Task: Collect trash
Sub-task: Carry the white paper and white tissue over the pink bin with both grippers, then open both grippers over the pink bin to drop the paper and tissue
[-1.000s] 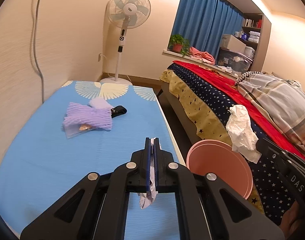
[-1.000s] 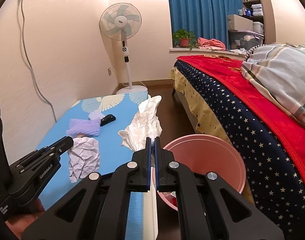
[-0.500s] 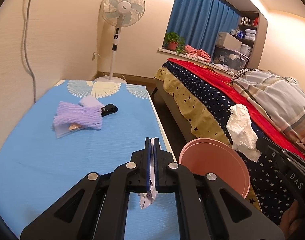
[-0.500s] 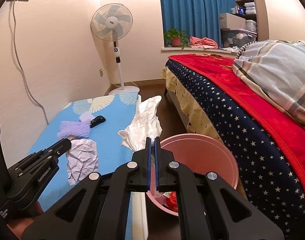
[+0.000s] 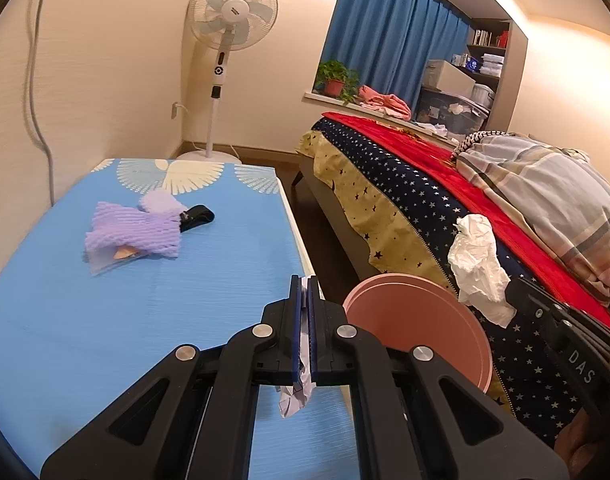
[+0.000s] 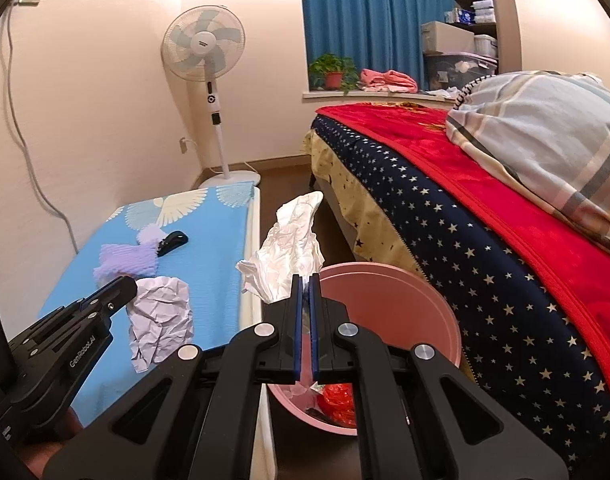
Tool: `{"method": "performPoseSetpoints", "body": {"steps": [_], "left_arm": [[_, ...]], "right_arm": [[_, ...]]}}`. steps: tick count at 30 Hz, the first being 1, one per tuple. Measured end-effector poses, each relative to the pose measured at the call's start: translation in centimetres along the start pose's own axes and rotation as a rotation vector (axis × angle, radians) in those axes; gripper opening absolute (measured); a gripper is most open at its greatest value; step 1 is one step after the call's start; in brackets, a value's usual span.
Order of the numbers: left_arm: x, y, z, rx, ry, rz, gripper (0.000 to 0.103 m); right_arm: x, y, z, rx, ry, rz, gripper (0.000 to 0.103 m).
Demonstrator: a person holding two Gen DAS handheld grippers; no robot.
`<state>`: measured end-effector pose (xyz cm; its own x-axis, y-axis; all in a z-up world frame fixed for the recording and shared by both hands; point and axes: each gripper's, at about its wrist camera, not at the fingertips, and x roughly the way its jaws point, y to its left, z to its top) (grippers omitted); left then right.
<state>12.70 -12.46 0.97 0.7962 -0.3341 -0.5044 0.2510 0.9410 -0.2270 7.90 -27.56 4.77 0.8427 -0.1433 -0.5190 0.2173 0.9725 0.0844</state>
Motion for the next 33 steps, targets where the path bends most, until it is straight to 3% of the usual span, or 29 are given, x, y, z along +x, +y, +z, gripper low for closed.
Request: {"method": "performPoseSetpoints", "body": {"steps": [12,33], "left_arm": [[1.4,-1.3,-0.1,0.0,0.009,-0.056,0.003],[6.3,-6.2,-0.8,0.021,0.044,-0.271,0.003]], "right_arm": [[1.5,-1.6,-0.5,0.038,0.02,-0.071,0.003],[4.3,-5.8,-1.6,0.107,0.07,-0.219,0.004]]}}
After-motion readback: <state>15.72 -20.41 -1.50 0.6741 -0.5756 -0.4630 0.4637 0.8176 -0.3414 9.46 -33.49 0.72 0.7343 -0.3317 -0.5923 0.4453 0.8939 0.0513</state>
